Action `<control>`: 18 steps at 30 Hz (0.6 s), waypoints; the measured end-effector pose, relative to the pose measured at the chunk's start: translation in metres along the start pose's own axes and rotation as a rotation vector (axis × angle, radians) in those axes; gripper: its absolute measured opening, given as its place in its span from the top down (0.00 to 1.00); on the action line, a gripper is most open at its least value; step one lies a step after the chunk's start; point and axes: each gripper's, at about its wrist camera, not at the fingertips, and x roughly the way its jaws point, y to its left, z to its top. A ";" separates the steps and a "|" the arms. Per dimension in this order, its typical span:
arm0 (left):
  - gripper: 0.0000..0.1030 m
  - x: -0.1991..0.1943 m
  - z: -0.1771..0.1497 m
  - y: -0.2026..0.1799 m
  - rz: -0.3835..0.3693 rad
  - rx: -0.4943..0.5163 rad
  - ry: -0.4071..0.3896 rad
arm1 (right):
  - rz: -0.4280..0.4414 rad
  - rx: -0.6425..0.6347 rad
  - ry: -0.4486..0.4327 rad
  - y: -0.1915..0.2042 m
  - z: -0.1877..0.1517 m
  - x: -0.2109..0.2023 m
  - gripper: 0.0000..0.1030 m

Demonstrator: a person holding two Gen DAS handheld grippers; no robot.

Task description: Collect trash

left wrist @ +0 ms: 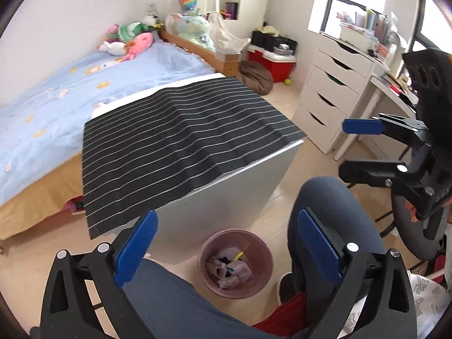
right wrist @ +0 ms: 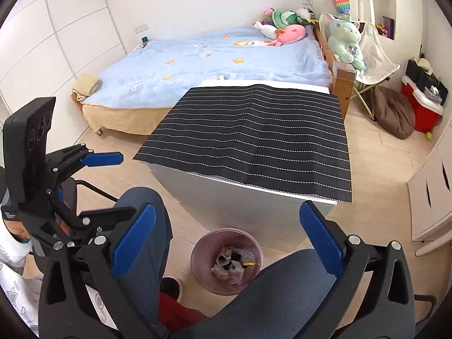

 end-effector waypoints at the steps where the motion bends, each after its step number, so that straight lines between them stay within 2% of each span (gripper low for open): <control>1: 0.07 0.000 0.000 0.002 0.003 -0.007 -0.003 | -0.001 0.000 -0.002 0.001 0.000 0.000 0.03; 9: 0.07 -0.010 0.009 0.017 0.027 -0.054 -0.044 | -0.024 0.003 0.003 0.004 0.007 0.001 0.03; 18: 0.07 -0.018 0.033 0.039 0.092 -0.069 -0.090 | -0.071 -0.004 -0.038 0.003 0.046 0.001 0.03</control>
